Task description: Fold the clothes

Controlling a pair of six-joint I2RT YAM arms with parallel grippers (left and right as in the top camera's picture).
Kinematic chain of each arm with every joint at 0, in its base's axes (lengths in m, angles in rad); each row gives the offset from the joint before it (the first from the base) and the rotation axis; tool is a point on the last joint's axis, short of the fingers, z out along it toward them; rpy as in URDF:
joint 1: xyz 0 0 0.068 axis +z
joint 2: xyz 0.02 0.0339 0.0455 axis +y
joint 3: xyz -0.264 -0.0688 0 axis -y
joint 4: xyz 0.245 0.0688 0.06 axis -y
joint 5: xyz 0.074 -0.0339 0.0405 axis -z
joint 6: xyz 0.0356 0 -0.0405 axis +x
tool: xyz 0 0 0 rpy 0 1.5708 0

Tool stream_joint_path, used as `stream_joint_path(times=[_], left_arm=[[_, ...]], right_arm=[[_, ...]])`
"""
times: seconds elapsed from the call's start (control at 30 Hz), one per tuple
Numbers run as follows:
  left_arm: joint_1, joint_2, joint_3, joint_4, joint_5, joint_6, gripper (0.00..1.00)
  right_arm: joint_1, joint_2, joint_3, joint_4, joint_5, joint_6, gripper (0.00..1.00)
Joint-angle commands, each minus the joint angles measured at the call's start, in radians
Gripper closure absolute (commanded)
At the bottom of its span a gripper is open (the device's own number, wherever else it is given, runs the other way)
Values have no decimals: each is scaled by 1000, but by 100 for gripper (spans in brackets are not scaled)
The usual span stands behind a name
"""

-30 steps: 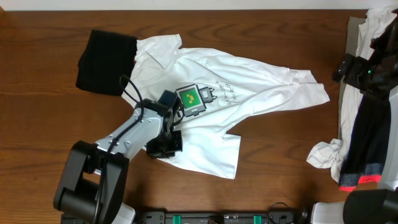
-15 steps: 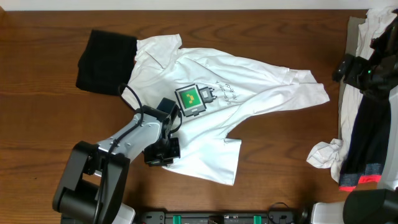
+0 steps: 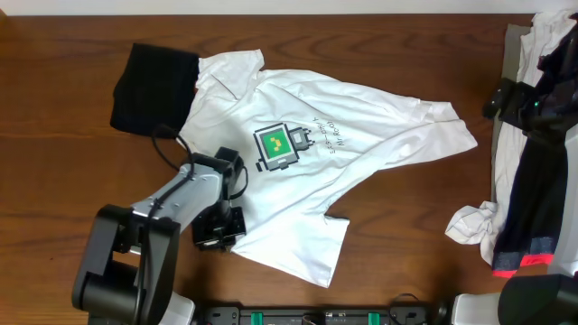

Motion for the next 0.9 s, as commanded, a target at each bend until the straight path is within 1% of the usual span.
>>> stream_joint_path(times=[0.0, 0.13, 0.17, 0.23, 0.37, 0.5, 0.63, 0.73, 0.83, 0.87], left_arm=[[32, 1, -10, -32, -87, 9, 90], [64, -6, 3, -43, -87, 8, 91], [67, -11, 13, -47, -78, 9, 94], [69, -29, 45, -60, -37, 9, 94], [69, -108, 132, -74, 27, 9, 94], [69, -209, 239, -64, 28, 9, 94], [69, -302, 318, 5, 28, 9, 94], [69, -360, 319, 80, 27, 9, 94], [69, -384, 319, 116, 24, 9, 93], [69, -385, 319, 121, 24, 9, 87]], right_arm=[[-5, 7, -2, -2, 3, -10, 1], [-5, 7, -2, -2, 3, -10, 1], [-5, 7, -2, -3, 3, -10, 1], [-5, 7, -2, -2, 3, -10, 1], [-5, 7, -2, -2, 3, -10, 1], [-5, 7, -2, -2, 3, -10, 1], [-5, 7, -2, -2, 3, -10, 1], [-5, 7, -2, 2, -1, -3, 1], [-5, 7, -2, 5, -14, 5, 1], [-5, 7, -2, 5, -16, 5, 1]])
